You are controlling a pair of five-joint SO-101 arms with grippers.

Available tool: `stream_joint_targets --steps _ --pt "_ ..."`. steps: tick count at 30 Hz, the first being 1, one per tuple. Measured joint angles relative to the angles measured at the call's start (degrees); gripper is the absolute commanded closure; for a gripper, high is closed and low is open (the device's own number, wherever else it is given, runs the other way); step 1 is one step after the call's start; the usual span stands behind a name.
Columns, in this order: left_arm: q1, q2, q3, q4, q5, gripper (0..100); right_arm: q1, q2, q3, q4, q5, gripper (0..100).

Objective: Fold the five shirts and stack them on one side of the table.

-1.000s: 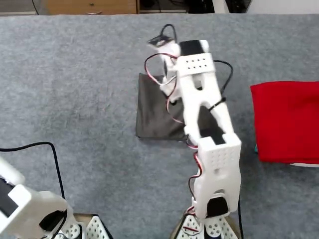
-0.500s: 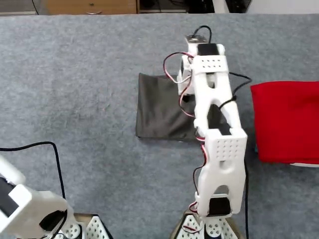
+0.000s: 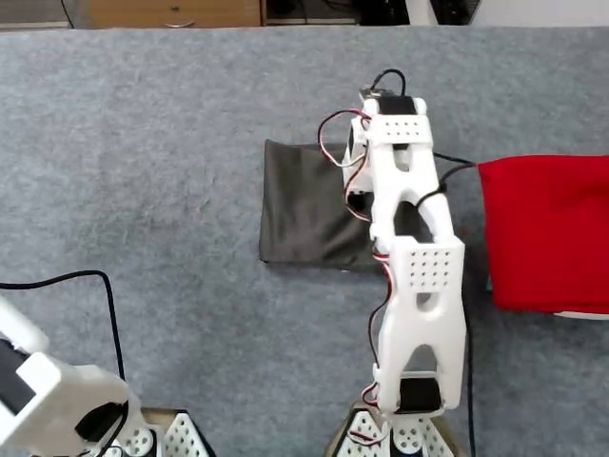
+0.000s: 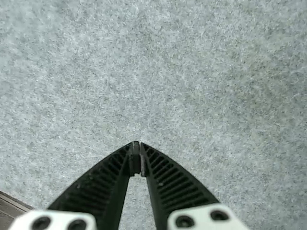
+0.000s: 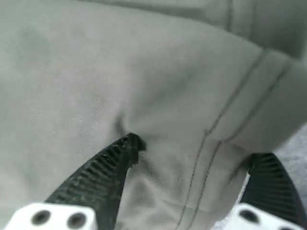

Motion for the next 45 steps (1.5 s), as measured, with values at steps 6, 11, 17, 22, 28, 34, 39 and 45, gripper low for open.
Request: stream_joint_targets --steps 6,11,17,22,28,34,39,45 --pt "0.00 0.00 0.00 0.00 0.00 98 -0.18 4.66 -7.91 3.96 0.00 98.6" --pt "0.00 0.00 0.00 0.00 0.00 98 -0.09 6.95 -12.75 5.98 6.51 99.6" --pt "0.00 0.00 0.00 0.00 0.00 98 -0.09 7.12 -13.19 6.24 12.48 99.7" --pt "0.00 0.00 0.00 0.00 0.00 98 0.26 3.78 -13.01 6.24 22.68 99.7" --pt "0.00 0.00 0.00 0.00 0.00 98 1.67 0.79 -13.01 5.19 43.25 99.7" --pt "0.00 0.00 0.00 0.00 0.00 98 2.37 0.79 -13.10 -2.37 62.07 99.7" --pt "0.00 0.00 0.00 0.00 0.00 98 2.37 0.79 -15.12 -14.42 71.30 99.7" --pt "0.00 0.00 0.00 0.00 0.00 98 2.37 2.55 -16.09 -27.52 76.92 99.2"
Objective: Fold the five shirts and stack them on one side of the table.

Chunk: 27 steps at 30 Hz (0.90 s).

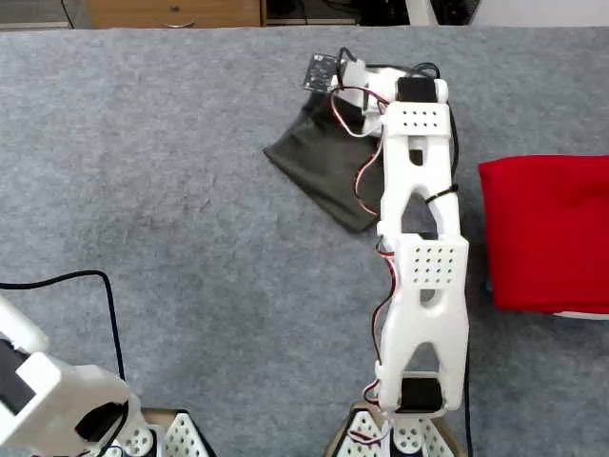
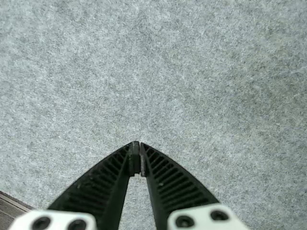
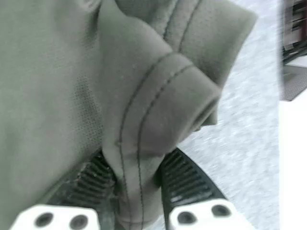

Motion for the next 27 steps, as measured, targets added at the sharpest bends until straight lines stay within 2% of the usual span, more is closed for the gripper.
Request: stream_joint_targets --steps 6,11,16,23,27 --pt "0.00 0.00 0.00 0.00 0.00 98 0.00 2.90 -0.09 -3.60 0.09 87.9" --pt "0.00 0.00 0.00 0.00 0.00 98 0.00 2.90 -2.90 -4.13 -8.35 83.4" --pt "0.00 0.00 0.00 0.00 0.00 98 0.00 2.90 -8.35 -4.22 -20.22 82.8" --pt "0.00 0.00 0.00 0.00 0.00 98 0.62 2.90 -12.75 -2.73 -44.48 82.8" --pt "0.00 0.00 0.00 0.00 0.00 98 1.93 2.90 -13.45 1.41 -52.04 82.8"
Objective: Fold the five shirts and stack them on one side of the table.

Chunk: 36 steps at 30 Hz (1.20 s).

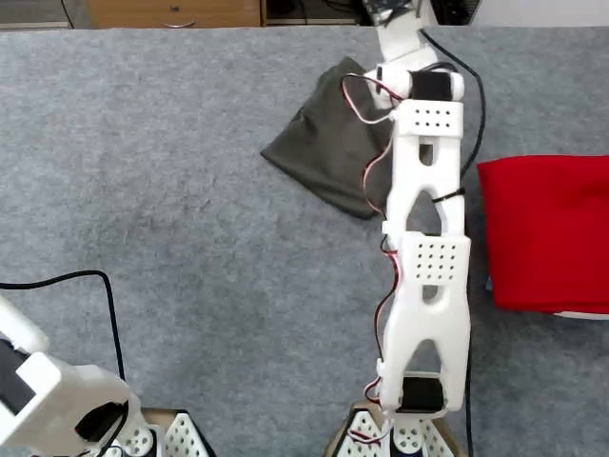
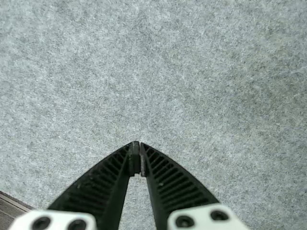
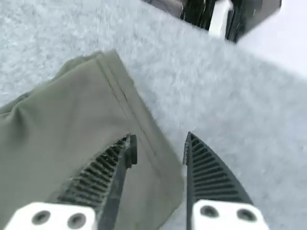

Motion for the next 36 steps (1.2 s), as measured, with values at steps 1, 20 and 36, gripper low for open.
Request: stream_joint_targets --steps 1,20,36 --pt "0.00 0.00 0.00 0.00 0.00 98 0.00 0.00 0.00 0.88 -1.23 82.8" --pt "0.00 0.00 0.00 0.00 -0.09 98 -5.36 -0.09 -9.23 26.81 -44.48 57.8" --pt "0.18 0.00 0.00 0.00 -0.09 98 -5.71 12.04 -4.31 11.52 -53.71 57.7"
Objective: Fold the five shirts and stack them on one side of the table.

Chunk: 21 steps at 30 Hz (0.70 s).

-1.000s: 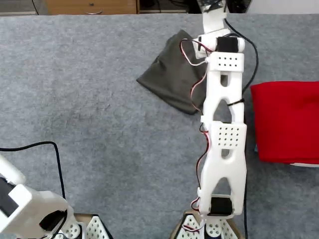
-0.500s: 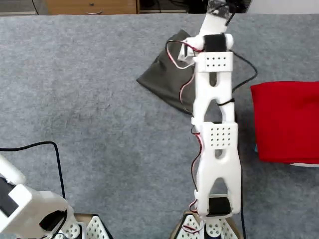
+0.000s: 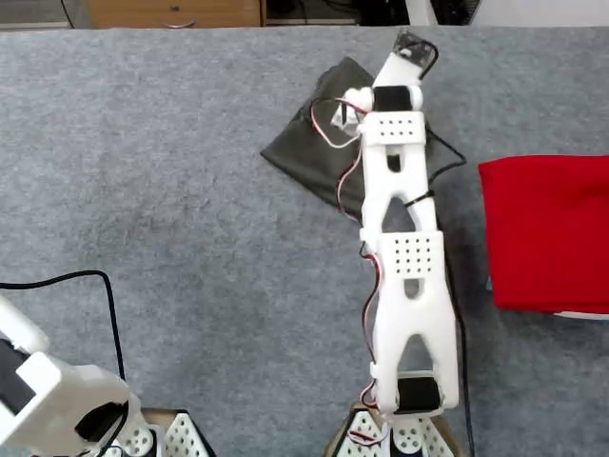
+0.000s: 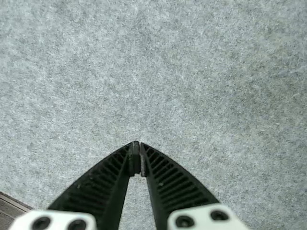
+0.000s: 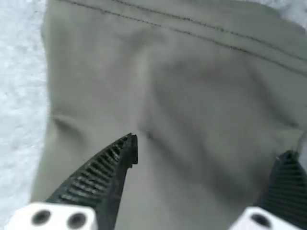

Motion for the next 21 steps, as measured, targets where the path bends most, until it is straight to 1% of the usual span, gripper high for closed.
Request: stream_joint_targets --steps 4,6,8,12,14,16,21 --pt "0.00 0.00 0.00 0.00 0.00 98 -1.23 4.04 -0.09 -3.16 0.00 57.8" --pt "0.00 0.00 0.00 0.00 0.00 98 -1.67 4.92 -0.18 -4.13 0.00 60.7" --pt "0.00 0.00 0.00 0.00 0.00 98 -1.85 5.27 -0.18 -4.66 0.00 68.5" --pt "0.00 0.00 0.00 0.00 0.00 98 -1.67 5.63 -0.26 -6.59 0.00 90.2" --pt "0.00 0.00 0.00 0.00 0.00 98 -1.58 5.98 -0.88 -7.82 0.00 99.1" --pt "0.00 0.00 0.00 0.00 0.00 98 -1.58 6.33 -1.23 -8.79 0.00 98.9" --pt "0.00 0.00 0.00 0.00 0.00 98 -1.49 6.95 -1.23 -8.44 2.73 99.7"
